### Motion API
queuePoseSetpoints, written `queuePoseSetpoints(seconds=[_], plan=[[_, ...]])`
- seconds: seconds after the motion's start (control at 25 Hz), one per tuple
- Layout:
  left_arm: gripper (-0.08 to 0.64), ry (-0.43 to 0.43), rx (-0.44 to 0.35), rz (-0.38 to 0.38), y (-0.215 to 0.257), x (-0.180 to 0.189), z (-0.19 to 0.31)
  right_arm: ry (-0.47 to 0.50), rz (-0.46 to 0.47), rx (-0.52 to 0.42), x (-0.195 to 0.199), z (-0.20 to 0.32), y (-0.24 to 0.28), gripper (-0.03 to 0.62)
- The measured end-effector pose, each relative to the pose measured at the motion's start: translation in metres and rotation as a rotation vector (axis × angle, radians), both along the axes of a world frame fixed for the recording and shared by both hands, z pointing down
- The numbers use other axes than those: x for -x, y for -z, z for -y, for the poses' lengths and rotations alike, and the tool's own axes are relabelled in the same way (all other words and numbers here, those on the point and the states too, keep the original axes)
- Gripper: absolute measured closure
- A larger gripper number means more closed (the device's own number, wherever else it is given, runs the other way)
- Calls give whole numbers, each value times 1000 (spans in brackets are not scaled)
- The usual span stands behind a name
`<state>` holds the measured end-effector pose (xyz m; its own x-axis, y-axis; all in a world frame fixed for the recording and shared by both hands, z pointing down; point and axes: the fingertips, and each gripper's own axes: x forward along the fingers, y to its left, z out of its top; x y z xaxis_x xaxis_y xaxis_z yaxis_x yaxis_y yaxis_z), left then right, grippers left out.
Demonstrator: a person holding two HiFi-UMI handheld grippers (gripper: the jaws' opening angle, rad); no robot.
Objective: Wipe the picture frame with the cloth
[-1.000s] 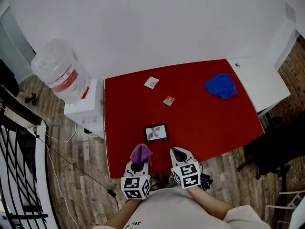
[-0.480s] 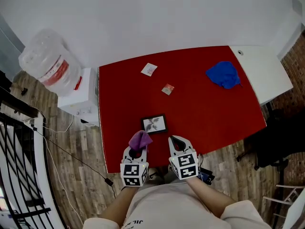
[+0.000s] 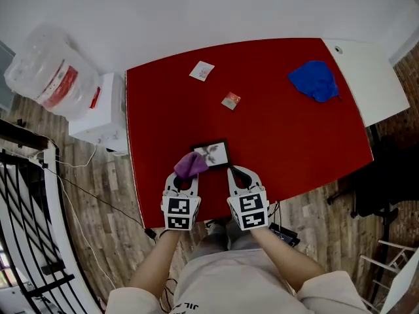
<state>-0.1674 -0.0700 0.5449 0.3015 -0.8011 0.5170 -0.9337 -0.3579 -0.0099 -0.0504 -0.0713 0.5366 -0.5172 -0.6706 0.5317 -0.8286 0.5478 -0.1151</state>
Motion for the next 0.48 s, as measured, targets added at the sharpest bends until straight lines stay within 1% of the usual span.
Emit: queuePoseSetpoints(seconds=[0.04, 0.08, 0.2, 0.24, 0.28, 0.32, 0.36, 0.48], plan=[[497, -46, 7, 67, -10, 2, 7, -2, 2, 3, 0, 1, -3, 588], [497, -102, 15, 151, -22, 3, 15, -2, 3, 6, -1, 2, -5, 588], [497, -302, 40, 449, -53, 4, 41, -4, 4, 21, -2, 0, -15, 588], [497, -365, 52, 539, -63, 4, 49, -6, 6, 27, -2, -1, -18, 588], [497, -417, 69, 608, -73, 5, 57, -8, 8, 32, -2, -2, -21, 588], [497, -459, 90, 654, -82, 6, 63, -9, 9, 37, -2, -4, -23, 588], [497, -493, 114, 685, -91, 7, 68, -9, 10, 41, -2, -6, -24, 588], [497, -586, 182, 750, -114, 6, 77, -7, 10, 54, -2, -11, -28, 588]])
